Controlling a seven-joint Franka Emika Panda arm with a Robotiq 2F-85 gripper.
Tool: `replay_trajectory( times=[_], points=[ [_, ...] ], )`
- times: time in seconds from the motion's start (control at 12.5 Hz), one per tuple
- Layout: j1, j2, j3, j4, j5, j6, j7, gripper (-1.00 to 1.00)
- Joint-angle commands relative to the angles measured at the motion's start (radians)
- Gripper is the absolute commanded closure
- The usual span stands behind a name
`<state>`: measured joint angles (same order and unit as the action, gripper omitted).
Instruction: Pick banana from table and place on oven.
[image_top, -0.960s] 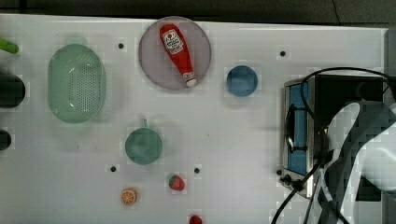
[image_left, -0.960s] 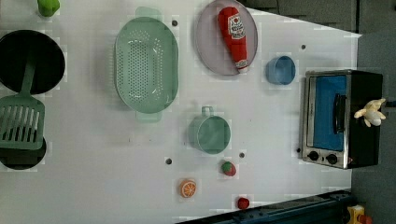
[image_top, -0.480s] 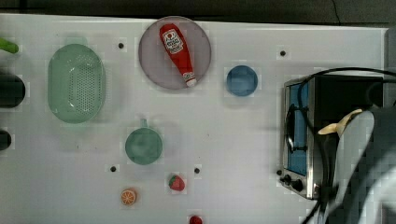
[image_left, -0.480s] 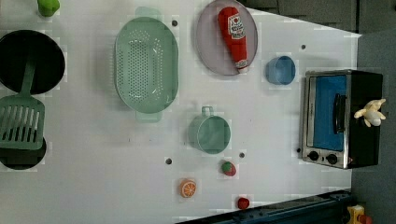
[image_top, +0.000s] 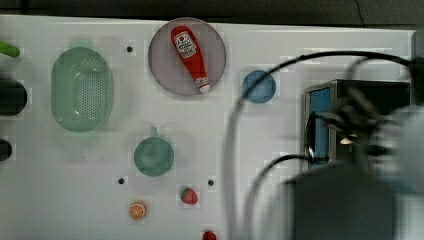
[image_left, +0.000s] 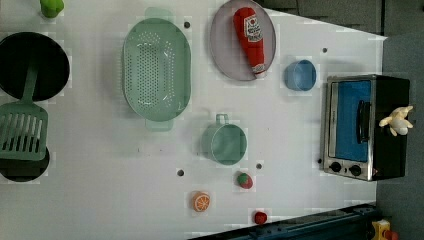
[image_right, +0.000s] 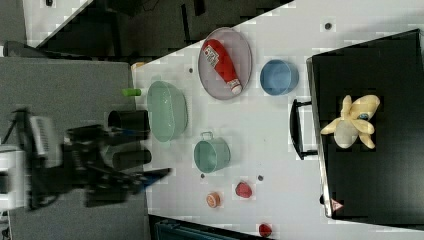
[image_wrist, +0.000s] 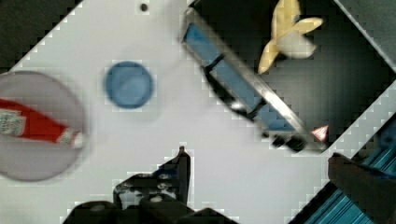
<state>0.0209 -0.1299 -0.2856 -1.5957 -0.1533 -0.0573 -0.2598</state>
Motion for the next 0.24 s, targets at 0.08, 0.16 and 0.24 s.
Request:
replay_trajectory(
  times=[0.08, 0.16, 0.24],
  points=[
    [0.045, 0.017, 0.1, -0.025, 0.032, -0.044, 0.355, -1.0],
    [0.045, 0.015, 0.119, -0.026, 0.037, -0.044, 0.412, -1.0],
    [0.045, 0.013, 0.126, -0.028, 0.049, -0.045, 0.448, -1.0]
  ],
)
